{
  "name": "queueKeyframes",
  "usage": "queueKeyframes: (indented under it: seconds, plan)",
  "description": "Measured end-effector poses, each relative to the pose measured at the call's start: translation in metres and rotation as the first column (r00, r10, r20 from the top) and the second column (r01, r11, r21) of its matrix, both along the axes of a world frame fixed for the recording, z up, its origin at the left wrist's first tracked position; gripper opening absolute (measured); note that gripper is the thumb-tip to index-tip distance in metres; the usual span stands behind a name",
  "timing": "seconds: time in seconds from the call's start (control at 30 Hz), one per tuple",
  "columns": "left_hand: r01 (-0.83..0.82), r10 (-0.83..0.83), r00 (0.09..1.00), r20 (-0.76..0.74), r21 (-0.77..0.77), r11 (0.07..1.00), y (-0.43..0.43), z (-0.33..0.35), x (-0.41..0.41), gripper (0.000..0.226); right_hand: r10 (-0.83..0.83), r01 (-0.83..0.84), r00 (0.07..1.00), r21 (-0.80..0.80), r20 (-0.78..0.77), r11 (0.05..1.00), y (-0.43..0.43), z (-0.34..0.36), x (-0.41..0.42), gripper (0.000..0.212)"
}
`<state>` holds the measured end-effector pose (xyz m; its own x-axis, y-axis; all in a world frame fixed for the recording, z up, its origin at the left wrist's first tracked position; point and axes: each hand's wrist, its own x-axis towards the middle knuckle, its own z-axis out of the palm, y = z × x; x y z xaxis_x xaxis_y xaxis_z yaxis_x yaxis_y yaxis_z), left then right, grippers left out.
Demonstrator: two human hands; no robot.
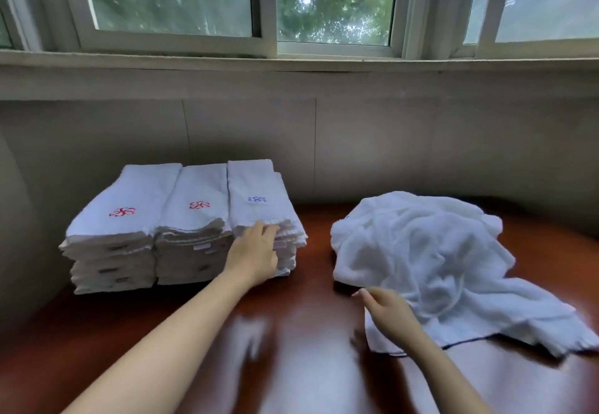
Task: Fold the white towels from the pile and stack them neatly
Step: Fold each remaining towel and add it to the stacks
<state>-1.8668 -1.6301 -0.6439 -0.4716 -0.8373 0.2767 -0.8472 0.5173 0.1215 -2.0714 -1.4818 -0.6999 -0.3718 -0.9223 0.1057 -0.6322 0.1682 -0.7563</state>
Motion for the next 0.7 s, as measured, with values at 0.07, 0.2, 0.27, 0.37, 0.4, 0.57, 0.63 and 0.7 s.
queueKeyframes:
  seconds: [0.07,0.2,0.27,0.37,0.4,0.57,0.63,0.7]
  plan:
    - [-0.026,0.041,0.991,-0.124,0.122,0.992,0.002,0.008,-0.009,0.048,-0.113,0.106,0.986,-0.058,-0.121,0.993,0.010,0.000,-0.017,0.027]
    - [0.093,-0.019,0.972,-0.235,0.307,0.947,0.020,-0.002,-0.043,0.039,-0.253,0.228,0.941,-0.131,-0.224,0.965,0.016,0.000,-0.042,0.029]
    - [0.150,-0.078,0.975,-0.207,0.358,0.922,0.033,-0.020,-0.067,0.039,-0.249,0.242,0.911,-0.063,-0.329,0.968,0.017,-0.008,-0.049,0.044]
    - [0.275,-0.164,0.951,-0.262,0.478,0.834,0.055,-0.046,-0.108,0.041,-0.085,0.176,0.892,0.168,-0.444,0.970,0.015,-0.020,-0.054,0.059]
    - [0.311,-0.157,0.936,-0.315,0.532,0.788,0.062,-0.054,-0.121,0.043,-0.043,0.147,0.906,0.218,-0.422,0.965,0.015,-0.023,-0.055,0.058]
    - [0.376,0.047,0.834,-0.550,0.629,0.680,0.086,-0.078,-0.176,0.058,-0.191,0.226,0.926,0.074,-0.326,0.971,0.016,-0.022,-0.065,0.016]
    - [0.368,0.203,0.761,-0.617,0.667,0.648,0.084,-0.079,-0.187,0.058,-0.266,0.286,0.914,0.019,-0.306,0.958,0.018,-0.015,-0.066,0.015]
    - [0.391,0.330,0.690,-0.644,0.715,0.579,0.082,-0.077,-0.190,0.043,-0.310,0.307,0.899,-0.061,-0.309,0.950,0.021,-0.005,-0.063,0.016]
